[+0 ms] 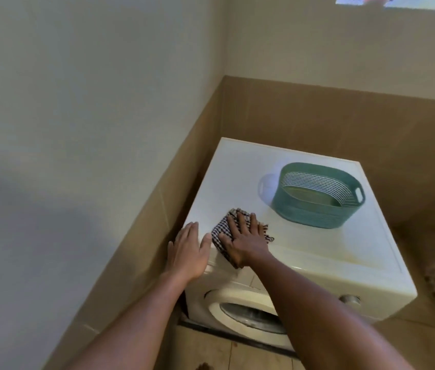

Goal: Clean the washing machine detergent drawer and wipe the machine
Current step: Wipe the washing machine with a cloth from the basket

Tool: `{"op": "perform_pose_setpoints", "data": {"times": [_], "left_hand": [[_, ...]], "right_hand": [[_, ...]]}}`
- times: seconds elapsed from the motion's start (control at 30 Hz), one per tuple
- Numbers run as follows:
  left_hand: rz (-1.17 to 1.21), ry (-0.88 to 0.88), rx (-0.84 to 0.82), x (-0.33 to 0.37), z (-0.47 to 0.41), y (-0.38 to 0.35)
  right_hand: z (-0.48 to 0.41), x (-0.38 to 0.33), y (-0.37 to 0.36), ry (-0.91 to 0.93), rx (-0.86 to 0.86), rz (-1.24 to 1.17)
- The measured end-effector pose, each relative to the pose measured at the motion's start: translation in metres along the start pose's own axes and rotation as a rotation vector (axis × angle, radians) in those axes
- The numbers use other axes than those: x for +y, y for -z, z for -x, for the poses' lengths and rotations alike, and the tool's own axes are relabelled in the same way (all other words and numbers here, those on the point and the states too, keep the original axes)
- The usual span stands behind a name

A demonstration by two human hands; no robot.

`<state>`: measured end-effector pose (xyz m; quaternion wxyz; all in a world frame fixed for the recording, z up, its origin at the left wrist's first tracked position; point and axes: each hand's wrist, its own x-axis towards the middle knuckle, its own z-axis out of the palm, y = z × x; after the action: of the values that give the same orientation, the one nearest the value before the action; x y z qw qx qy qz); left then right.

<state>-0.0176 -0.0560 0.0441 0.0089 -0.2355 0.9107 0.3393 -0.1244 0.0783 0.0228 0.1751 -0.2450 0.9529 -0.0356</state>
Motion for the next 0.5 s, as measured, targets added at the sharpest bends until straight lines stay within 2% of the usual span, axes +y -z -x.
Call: {"op": "perform_pose_setpoints", "data": {"times": [0.13, 0.3, 0.4, 0.5], "left_hand": [[0.138, 0.112, 0.096, -0.010, -0.040, 0.010], [0.324, 0.321, 0.130, -0.024, -0.073, 0.015], [0.437, 0.392, 0.090, -0.030, -0.080, 0.014], [0.407, 0.348, 0.001, -0.044, -0.079, 0.002]], "right_hand": [[-0.048, -0.046, 0.005, 0.055, 0.048, -0.005], [-0.076, -0.092, 0.007, 0.240, 0.066, 0.126], [-0.064, -0.083, 0.002, 0.400, 0.069, 0.115], [-0.049, -0.052, 0.001, 0.453, 0.049, 0.064]]}}
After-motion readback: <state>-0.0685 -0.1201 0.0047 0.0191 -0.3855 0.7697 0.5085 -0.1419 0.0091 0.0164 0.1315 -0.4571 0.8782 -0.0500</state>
